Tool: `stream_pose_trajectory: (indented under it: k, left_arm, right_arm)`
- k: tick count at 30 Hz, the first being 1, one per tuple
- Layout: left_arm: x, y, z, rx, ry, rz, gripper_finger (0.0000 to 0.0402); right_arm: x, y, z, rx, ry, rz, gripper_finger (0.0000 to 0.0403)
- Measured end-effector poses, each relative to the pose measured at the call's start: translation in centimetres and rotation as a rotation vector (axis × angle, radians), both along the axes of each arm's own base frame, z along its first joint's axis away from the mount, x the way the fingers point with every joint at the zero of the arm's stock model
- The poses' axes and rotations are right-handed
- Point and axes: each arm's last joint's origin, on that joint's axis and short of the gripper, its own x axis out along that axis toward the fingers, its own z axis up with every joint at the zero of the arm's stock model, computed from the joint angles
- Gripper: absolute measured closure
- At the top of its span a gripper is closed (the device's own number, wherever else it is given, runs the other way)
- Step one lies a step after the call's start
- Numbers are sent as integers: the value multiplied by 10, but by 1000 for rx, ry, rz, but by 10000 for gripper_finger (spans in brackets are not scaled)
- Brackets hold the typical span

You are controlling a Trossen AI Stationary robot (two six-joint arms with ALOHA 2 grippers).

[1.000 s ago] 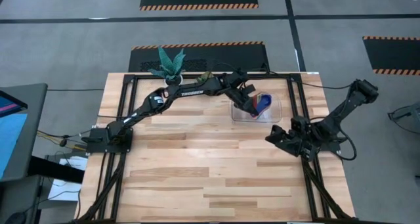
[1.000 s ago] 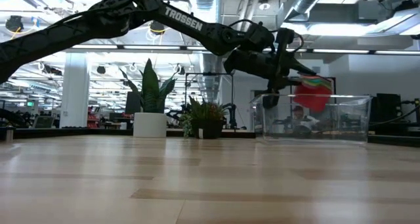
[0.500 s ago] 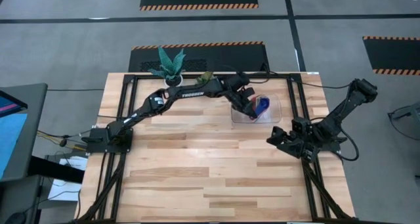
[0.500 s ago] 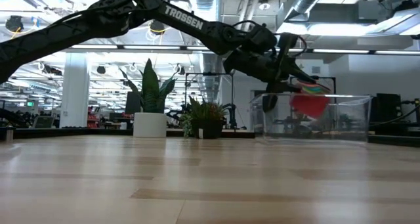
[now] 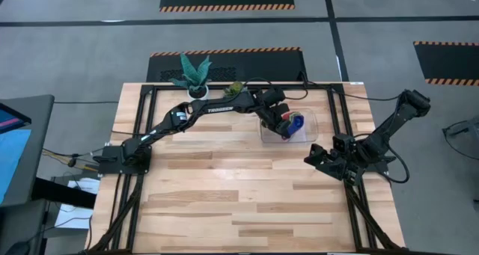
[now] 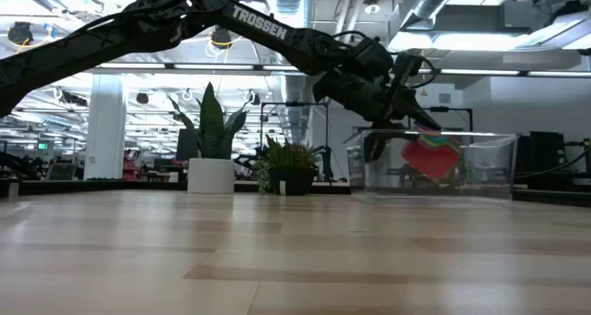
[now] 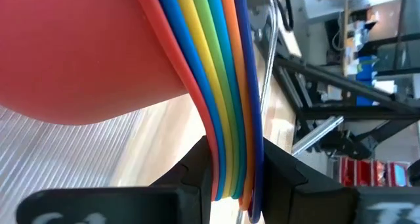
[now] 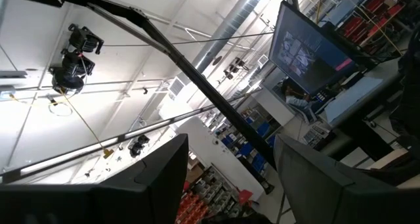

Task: Nest measuring cups in basket
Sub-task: Put the nested measuring cups into the transparent bin

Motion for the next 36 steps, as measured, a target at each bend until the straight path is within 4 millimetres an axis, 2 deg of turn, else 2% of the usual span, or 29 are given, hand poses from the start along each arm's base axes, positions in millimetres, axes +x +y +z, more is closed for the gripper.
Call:
stream_pose_trajectory:
  k: [18,36]
  left_arm:
    - [3,-33,-5,3,71,-54,333]
    - [3,-55,-8,11,108,-107,333]
  right_arm:
    - [0,0,0,1,0,1,153]
    - [0,0,0,0,-1,2,153]
